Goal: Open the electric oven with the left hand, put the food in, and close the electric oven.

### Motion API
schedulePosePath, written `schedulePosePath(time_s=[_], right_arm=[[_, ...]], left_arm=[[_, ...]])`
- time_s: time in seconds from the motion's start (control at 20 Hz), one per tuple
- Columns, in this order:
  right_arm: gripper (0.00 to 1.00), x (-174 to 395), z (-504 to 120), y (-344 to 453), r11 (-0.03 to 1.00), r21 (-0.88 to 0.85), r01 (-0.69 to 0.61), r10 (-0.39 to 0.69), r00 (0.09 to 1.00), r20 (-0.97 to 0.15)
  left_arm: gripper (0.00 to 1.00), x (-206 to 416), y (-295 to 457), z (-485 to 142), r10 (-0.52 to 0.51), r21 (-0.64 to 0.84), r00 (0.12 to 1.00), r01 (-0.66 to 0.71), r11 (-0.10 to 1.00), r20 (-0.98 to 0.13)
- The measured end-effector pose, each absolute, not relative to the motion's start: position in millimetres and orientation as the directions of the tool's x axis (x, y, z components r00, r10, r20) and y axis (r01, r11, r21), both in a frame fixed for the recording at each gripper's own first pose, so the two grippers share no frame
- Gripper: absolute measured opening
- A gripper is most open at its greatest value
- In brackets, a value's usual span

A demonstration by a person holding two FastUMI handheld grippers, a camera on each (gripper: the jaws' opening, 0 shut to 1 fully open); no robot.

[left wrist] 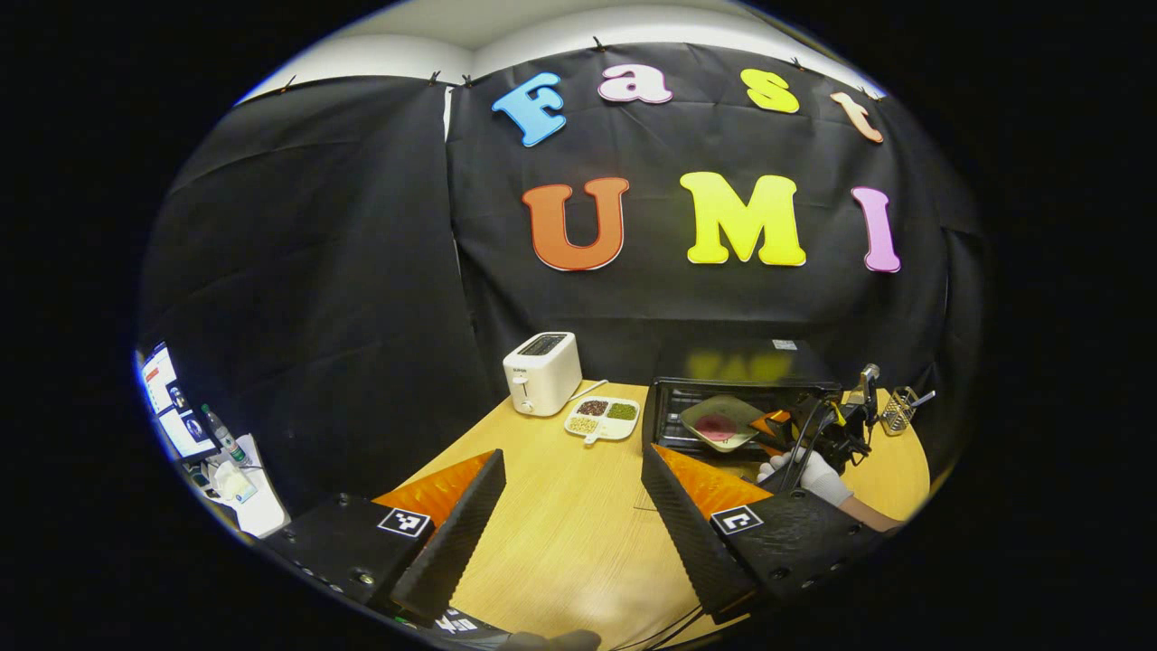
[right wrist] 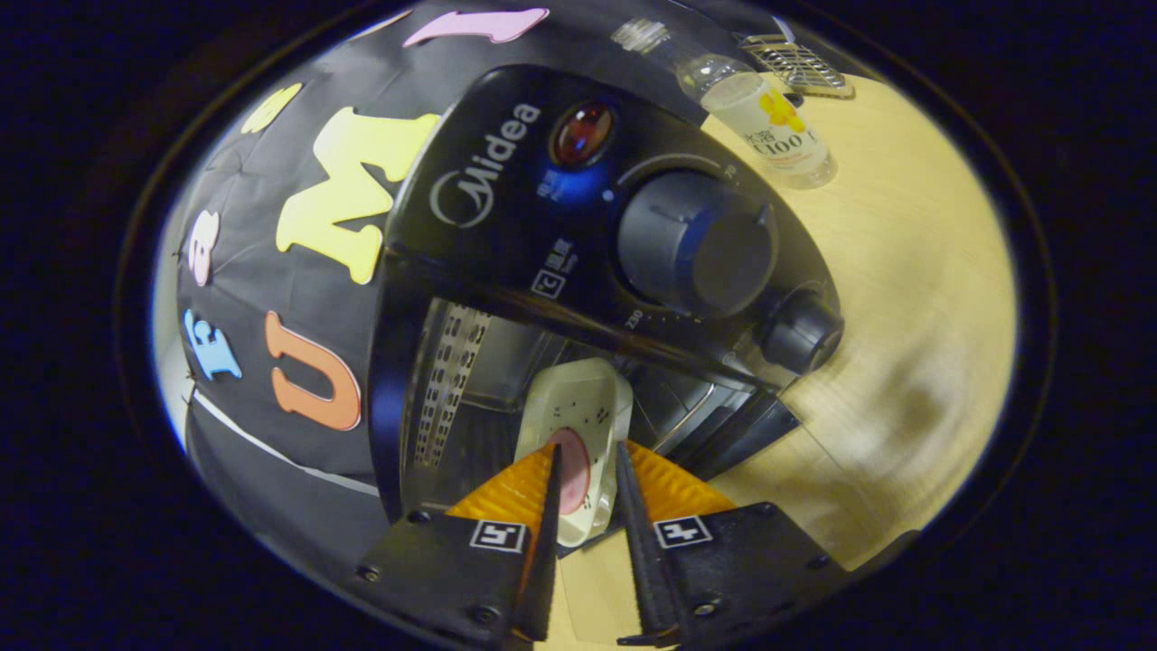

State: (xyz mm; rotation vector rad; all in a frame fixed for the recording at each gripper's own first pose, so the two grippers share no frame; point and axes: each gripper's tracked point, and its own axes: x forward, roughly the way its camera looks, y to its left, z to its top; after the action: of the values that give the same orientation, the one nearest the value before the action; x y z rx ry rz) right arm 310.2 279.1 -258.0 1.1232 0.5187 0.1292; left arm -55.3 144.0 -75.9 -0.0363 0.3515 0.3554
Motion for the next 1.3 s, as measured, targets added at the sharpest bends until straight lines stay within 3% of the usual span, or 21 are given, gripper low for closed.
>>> schedulePosePath(time_s=[0.05, 0.35, 0.55, 0.85, 1.1, 1.3], right_arm=[[0.44, 305.2, -254.1, 272.5, 0.456, 0.877, 0.15, 0.347, 0.878, -0.33], [0.87, 255.6, -217.0, 228.7, 0.633, 0.771, 0.07, 0.287, 0.903, -0.318], [0.94, 211.5, -183.9, 204.6, 0.772, 0.636, -0.02, 0.252, 0.927, -0.277], [0.94, 146.0, -151.0, 164.9, 0.921, 0.379, -0.086, 0.178, 0.96, -0.217], [0.95, 95.7, -111.6, 135.9, 0.986, 0.135, -0.101, 0.121, 0.981, -0.15], [0.96, 64.5, -86.4, 112.3, 0.995, 0.077, -0.064, 0.073, 0.99, -0.124]], left_arm=[[0.97, -54.6, 141.5, -73.8, 0.326, 0.023, 0.882, -0.339, 0.941, -0.339], [0.97, -52.9, 128.9, -65.5, 0.265, 0.007, 0.917, -0.275, 0.961, -0.298], [0.97, -56.2, 124.5, -61.8, 0.219, 0.005, 0.938, -0.226, 0.974, -0.269], [0.97, -63.7, 115.6, -58.8, 0.136, -0.007, 0.964, -0.142, 0.99, -0.227], [0.97, -64.4, 108.3, -71.5, 0.072, -0.032, 0.975, -0.081, 0.996, -0.212], [0.97, -56.2, 91.0, -91.8, 0.022, -0.032, 0.974, -0.03, 0.999, -0.225]])
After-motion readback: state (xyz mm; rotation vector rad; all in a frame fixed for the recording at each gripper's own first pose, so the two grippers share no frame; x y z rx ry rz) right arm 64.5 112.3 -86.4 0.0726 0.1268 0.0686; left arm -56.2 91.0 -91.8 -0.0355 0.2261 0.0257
